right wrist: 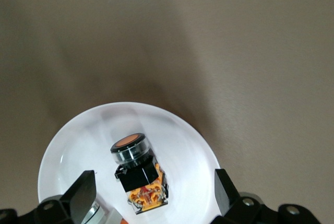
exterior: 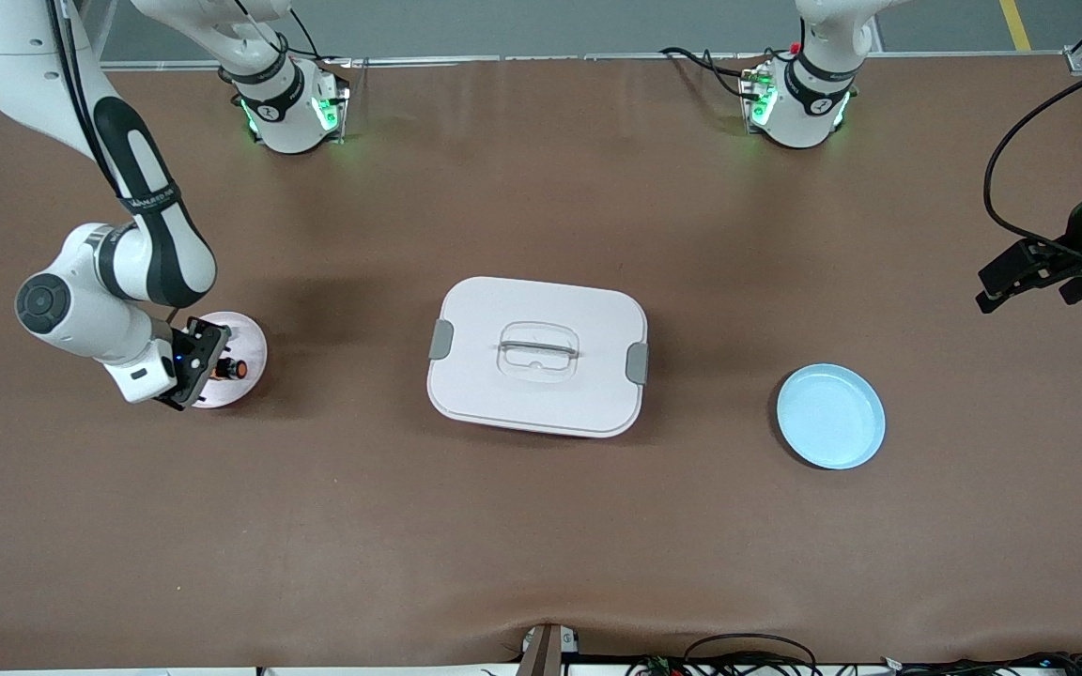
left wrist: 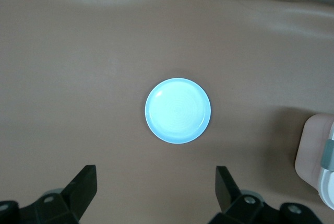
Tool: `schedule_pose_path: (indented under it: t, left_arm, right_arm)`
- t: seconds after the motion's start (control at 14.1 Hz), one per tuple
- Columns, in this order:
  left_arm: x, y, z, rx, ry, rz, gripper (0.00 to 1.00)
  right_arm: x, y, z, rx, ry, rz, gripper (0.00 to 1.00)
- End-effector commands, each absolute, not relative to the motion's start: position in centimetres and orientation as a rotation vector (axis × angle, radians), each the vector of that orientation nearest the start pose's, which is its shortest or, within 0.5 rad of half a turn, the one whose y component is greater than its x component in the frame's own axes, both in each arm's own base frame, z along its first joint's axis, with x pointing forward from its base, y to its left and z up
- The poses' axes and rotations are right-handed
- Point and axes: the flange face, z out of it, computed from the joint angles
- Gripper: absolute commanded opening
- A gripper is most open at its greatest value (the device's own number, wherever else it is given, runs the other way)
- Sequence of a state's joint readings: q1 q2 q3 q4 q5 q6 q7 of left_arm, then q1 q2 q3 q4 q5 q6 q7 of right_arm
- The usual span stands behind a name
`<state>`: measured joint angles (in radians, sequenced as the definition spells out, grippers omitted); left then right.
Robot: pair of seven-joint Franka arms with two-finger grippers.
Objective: Transfer orange switch to right arm and place
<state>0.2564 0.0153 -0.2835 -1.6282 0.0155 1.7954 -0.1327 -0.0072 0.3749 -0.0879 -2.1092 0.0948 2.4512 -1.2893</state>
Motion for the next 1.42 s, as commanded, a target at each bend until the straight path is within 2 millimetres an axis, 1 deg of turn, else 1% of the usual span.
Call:
schedule_pose_path:
  t: [0.0,0.07,0.21,0.28,0.36,0.5,0.57,0.64,0.78,0.85,0.92,1.0,1.21,1.35]
  left_arm:
    - [57.7,-1.6,61.4,-3.131,-0.135,-0.227,1.00]
    - [57.7,-1.7,61.4,-3.131,-0.132,-0.227,1.00]
    - [57.6,-1.6,61.3,-3.130,-0.135,-0.215,1.00]
    - [57.6,-1.6,61.3,-3.130,-0.135,-0.215,1.00]
    - [57.6,-1.7,61.3,-3.130,-0.132,-0.215,1.00]
    - [57.6,-2.3,61.2,-3.132,-0.115,-0.213,1.00]
    - [57.6,-2.1,61.2,-3.131,-0.122,-0.213,1.00]
    - [57.6,-2.1,61.1,-3.131,-0.123,-0.210,1.00]
    - [57.7,-2.3,61.0,-3.132,-0.115,-0.208,1.00]
    - [57.7,-2.9,61.0,-3.133,-0.101,-0.208,1.00]
    - [57.6,-2.5,61.1,-3.132,-0.113,-0.210,1.00]
    - [57.6,-2.8,61.1,-3.132,-0.103,-0.210,1.00]
    - [57.6,-2.3,61.1,-3.131,-0.115,-0.210,1.00]
    - [57.7,-2.2,60.6,-3.137,-0.121,-0.196,1.00]
  right_arm:
    - [58.1,-4.8,26.3,-2.742,-1.447,-0.022,1.00]
    - [58.5,-4.3,26.8,-2.762,-1.420,-0.035,1.00]
    - [59.0,-3.5,29.1,-2.831,-1.324,-0.086,1.00]
    - [59.6,-2.7,30.2,-2.853,-1.300,-0.114,1.00]
    - [60.0,-2.6,31.3,-2.864,-1.261,-0.109,1.00]
    - [60.2,-2.2,33.7,-2.921,-1.034,-0.040,1.00]
    - [60.0,-1.5,34.8,-2.947,-0.937,-0.029,1.00]
    - [59.8,-1.0,35.8,-2.976,-0.840,-0.032,1.00]
    - [59.3,-0.7,37.4,-3.010,-0.626,0.037,1.00]
    - [59.3,-0.6,38.7,-3.013,-0.571,0.068,1.00]
    - [59.2,-0.4,40.2,-3.017,-0.507,0.107,1.00]
    - [59.3,-0.5,41.8,-3.024,-0.428,0.142,1.00]
    - [59.2,0.3,45.0,-3.088,-0.349,0.257,1.00]
    - [59.2,0.7,47.5,-3.096,-0.324,0.302,1.00]
